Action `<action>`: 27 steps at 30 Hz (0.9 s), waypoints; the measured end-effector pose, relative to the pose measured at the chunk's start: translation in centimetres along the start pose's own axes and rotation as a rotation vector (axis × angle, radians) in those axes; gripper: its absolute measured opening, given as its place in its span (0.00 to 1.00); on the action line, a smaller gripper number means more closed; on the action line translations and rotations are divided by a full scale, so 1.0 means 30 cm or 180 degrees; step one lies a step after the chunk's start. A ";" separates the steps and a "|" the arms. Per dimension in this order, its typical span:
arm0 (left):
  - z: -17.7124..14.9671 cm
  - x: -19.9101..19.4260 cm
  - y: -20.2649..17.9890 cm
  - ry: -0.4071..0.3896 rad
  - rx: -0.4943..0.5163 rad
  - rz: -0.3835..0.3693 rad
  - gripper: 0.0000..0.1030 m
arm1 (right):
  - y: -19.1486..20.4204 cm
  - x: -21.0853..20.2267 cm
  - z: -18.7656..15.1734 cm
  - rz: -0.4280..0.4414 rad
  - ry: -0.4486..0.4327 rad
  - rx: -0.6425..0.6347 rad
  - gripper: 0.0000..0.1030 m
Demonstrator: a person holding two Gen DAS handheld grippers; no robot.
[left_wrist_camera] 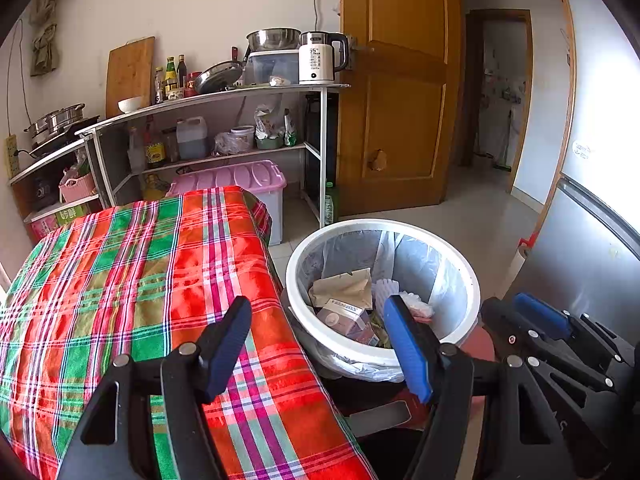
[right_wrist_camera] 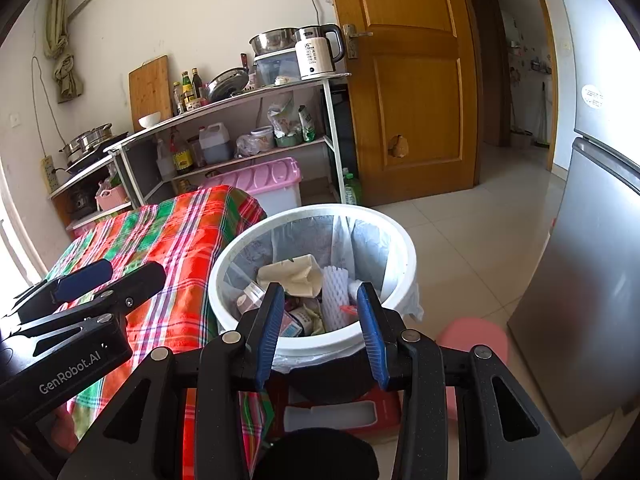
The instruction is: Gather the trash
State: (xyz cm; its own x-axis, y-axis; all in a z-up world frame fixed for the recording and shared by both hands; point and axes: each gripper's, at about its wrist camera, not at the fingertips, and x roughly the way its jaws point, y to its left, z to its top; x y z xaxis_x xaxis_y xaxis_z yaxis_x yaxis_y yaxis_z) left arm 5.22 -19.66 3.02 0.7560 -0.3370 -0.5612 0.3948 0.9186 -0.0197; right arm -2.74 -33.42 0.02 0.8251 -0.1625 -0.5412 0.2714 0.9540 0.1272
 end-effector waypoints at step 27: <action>-0.006 -0.005 0.003 0.0002 -0.0013 0.0014 0.68 | -0.001 0.000 -0.004 0.0000 0.0009 0.0012 0.38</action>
State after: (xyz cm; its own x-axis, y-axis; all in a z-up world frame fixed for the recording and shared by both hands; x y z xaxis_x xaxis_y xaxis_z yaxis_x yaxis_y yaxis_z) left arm 5.06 -19.50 2.95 0.7573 -0.3327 -0.5619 0.3893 0.9209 -0.0206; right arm -2.81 -33.42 -0.08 0.8236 -0.1618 -0.5436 0.2732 0.9531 0.1302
